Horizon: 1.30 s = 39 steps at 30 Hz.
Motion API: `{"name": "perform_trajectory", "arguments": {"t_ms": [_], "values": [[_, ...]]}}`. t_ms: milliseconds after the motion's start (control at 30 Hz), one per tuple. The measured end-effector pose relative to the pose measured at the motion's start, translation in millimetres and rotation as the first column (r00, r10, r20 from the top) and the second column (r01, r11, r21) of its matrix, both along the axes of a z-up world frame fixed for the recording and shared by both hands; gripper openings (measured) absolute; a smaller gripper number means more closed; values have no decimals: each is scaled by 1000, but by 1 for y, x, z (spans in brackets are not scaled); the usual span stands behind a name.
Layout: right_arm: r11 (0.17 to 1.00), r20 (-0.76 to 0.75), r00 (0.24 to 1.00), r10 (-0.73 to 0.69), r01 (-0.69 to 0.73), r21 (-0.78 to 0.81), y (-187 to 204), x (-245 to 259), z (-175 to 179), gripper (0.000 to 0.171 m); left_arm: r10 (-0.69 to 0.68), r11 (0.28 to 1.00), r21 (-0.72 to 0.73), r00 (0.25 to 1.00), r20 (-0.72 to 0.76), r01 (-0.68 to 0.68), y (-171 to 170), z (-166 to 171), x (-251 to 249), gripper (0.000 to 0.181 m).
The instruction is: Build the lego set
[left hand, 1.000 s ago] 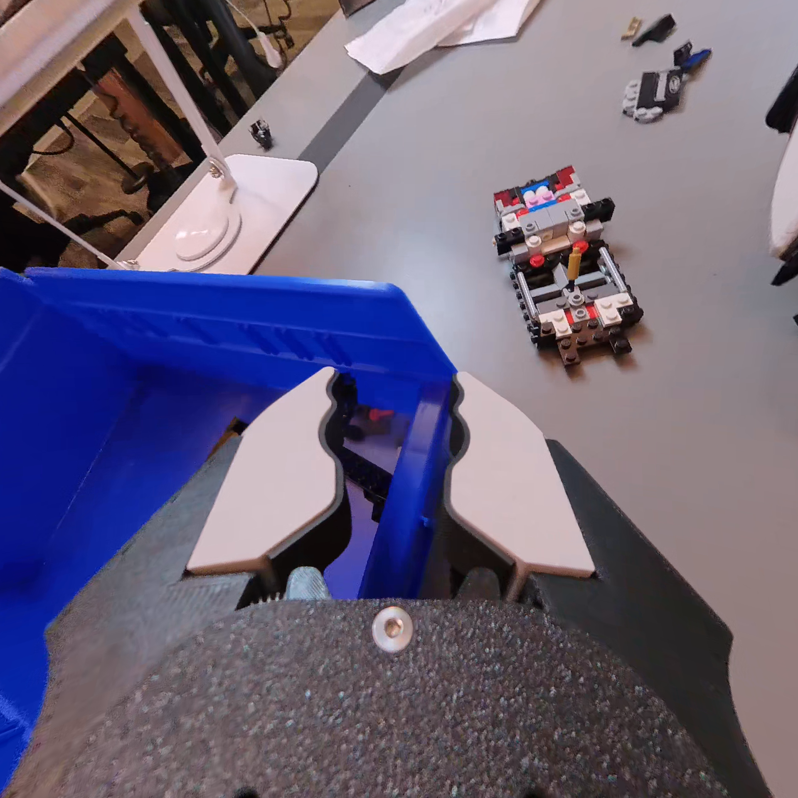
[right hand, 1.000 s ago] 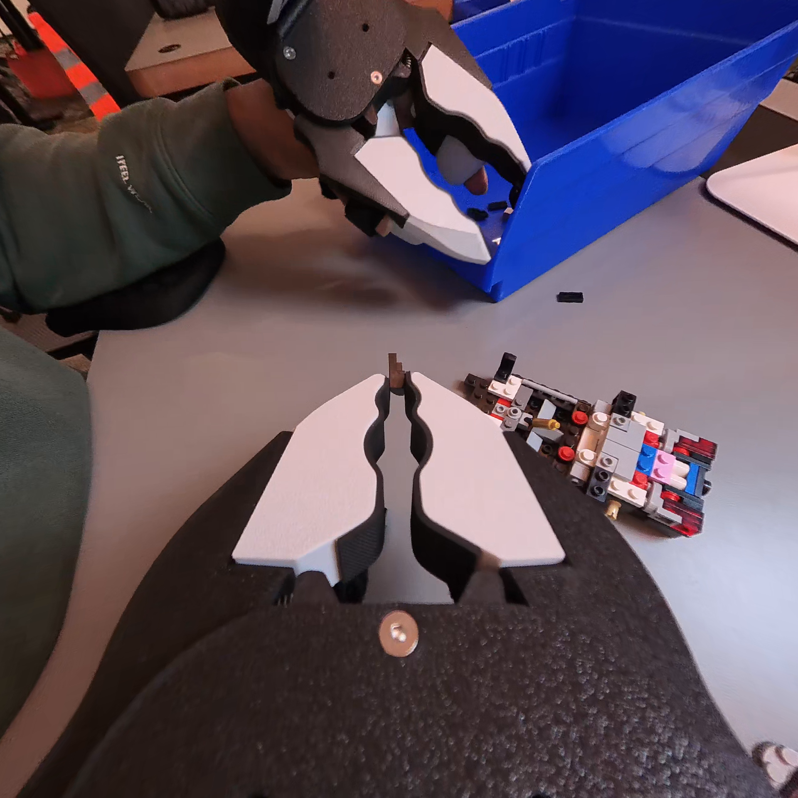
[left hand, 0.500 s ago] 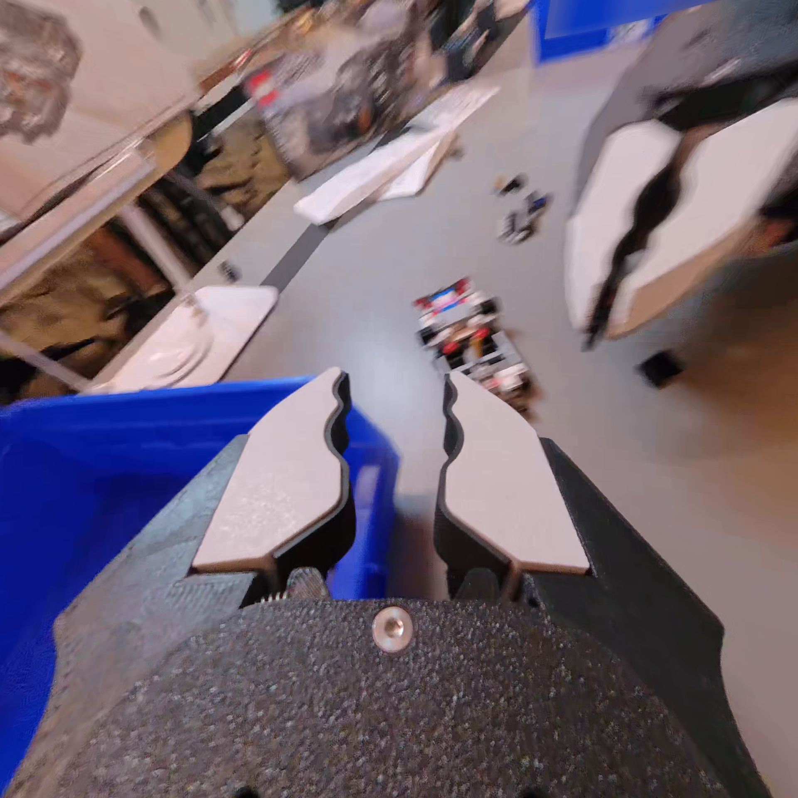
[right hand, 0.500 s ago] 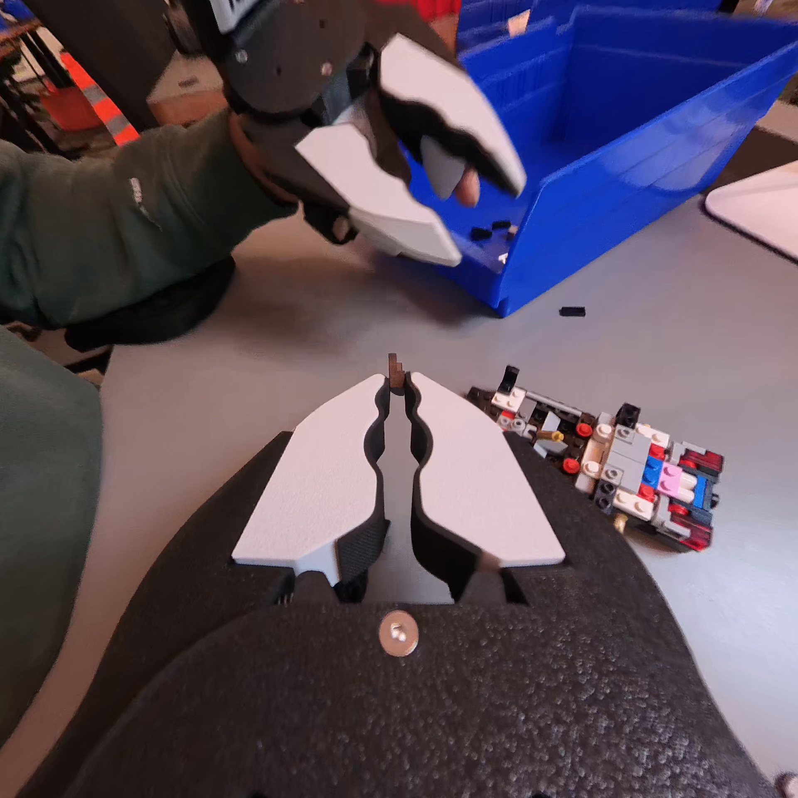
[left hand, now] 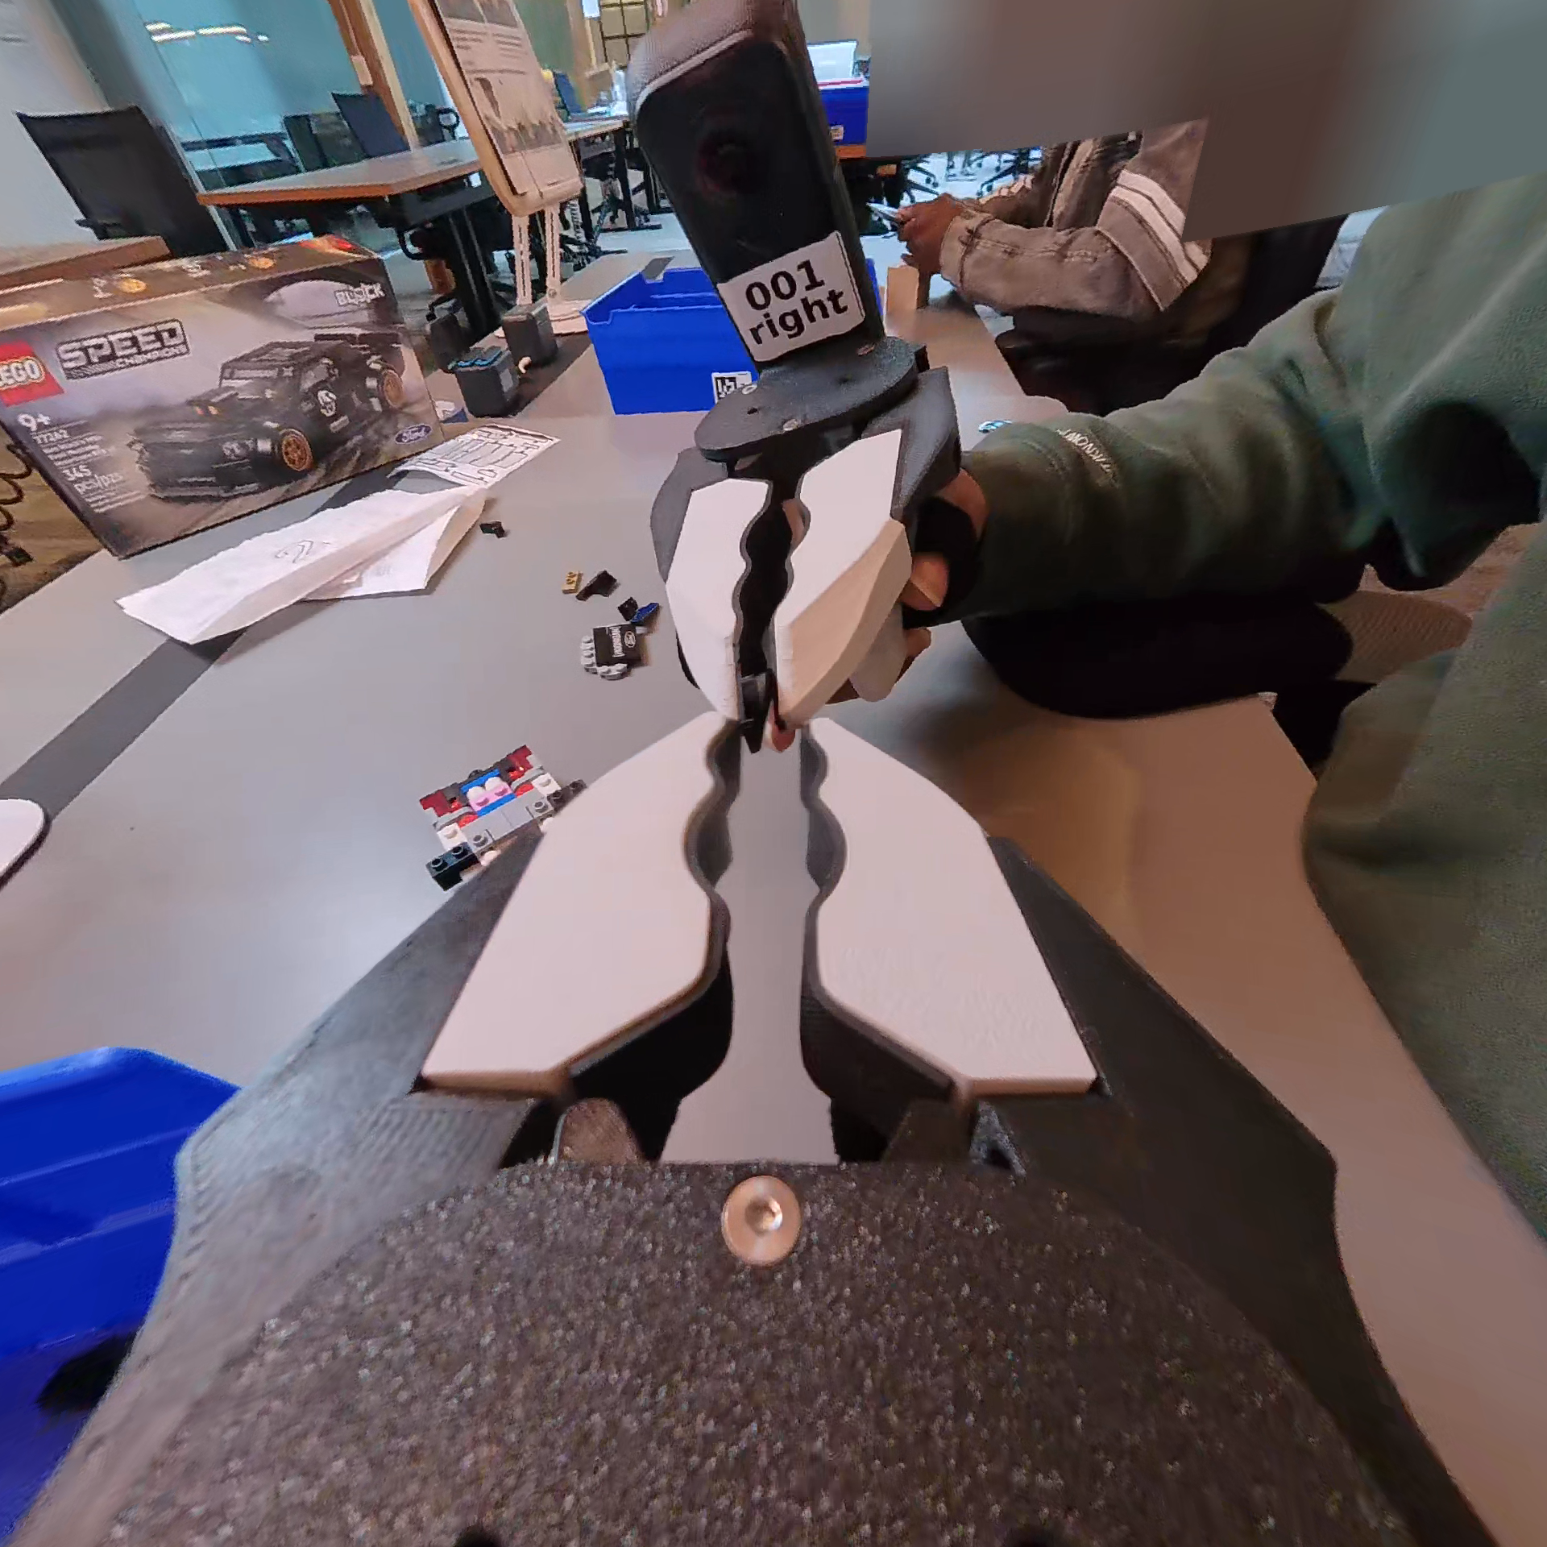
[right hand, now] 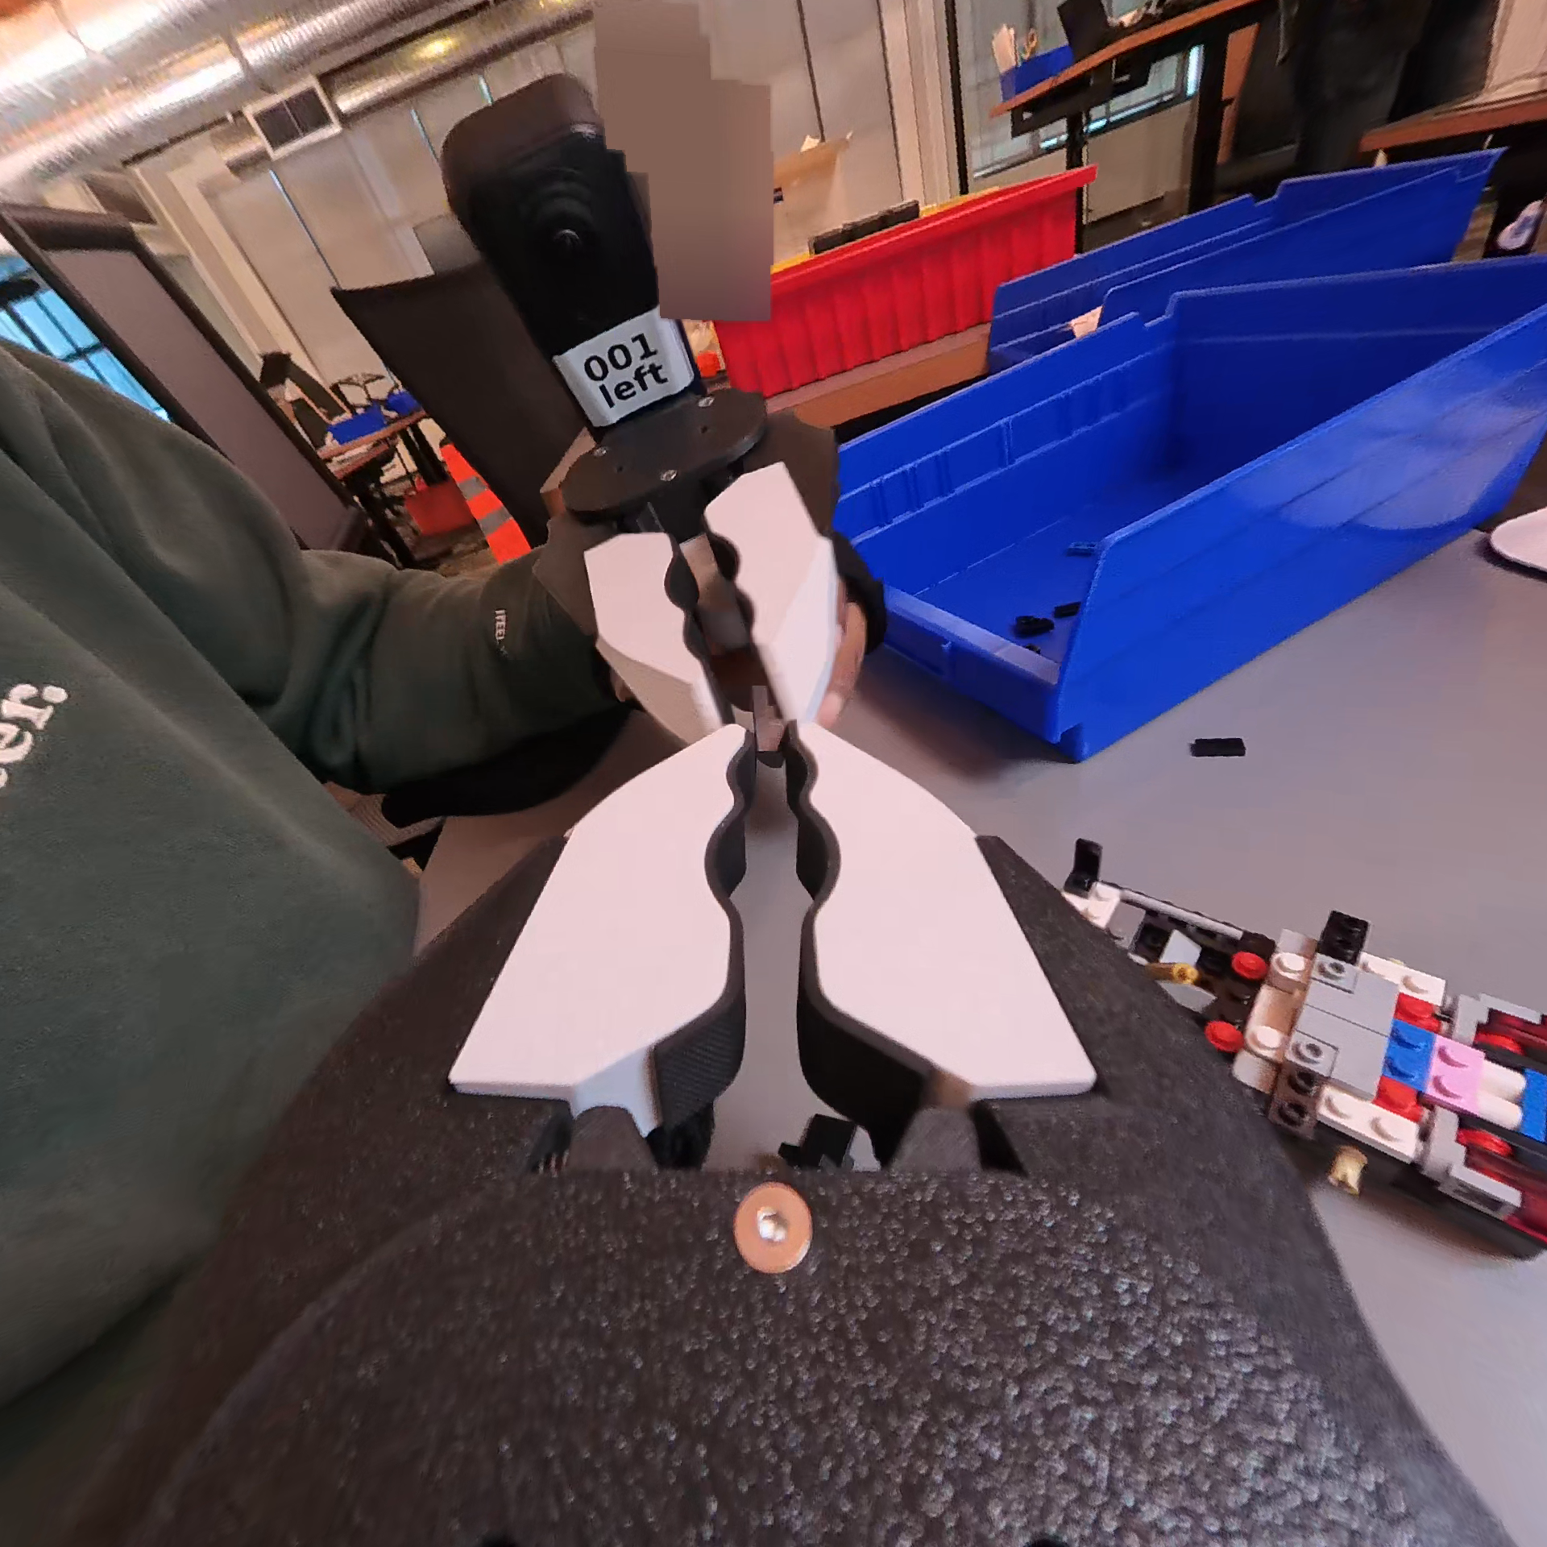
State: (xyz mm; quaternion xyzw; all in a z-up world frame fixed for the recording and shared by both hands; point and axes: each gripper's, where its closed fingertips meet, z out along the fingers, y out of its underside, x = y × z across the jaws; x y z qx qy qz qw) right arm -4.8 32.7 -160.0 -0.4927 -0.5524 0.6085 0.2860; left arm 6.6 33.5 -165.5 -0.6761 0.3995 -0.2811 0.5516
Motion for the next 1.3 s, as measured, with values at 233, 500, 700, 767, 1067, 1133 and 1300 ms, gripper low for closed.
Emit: {"name": "perform_trajectory", "arguments": {"t_ms": [233, 500, 700, 767, 1067, 1133, 1300], "values": [[1000, 79, 997, -5, 3, 28, 11, 6, -11, 9, 130, 992, -4, 991, -28, -130, 15, 6, -31, 2], [933, 569, 819, 83, -264, 245, 4, 50, -98, 34, 556, 818, 40, 772, -308, -574, 48, -12, -145, 3], [882, 645, 763, 40, -331, 337, -4, 51, -117, 28, 566, 741, -59, 669, -482, -669, 50, -55, -170, 43], [874, 645, 763, 33, -336, 352, -5, 51, -118, 19, 570, 747, -19, 655, -496, -665, 51, -55, -171, 49], [592, 157, 975, -160, -33, 805, 12, 11, -53, 19, 270, 960, -35, 949, -163, -279, 23, -4, -84, 34], [485, 57, 981, -184, 40, 874, 14, 7, -41, 19, 128, 988, -78, 990, -64, -133, 9, 2, -54, 32], [334, -65, 981, -183, 124, 934, 7, 0, -28, 19, -9, 990, -142, 1000, -18, 6, -2, -8, -11, 23]]}}
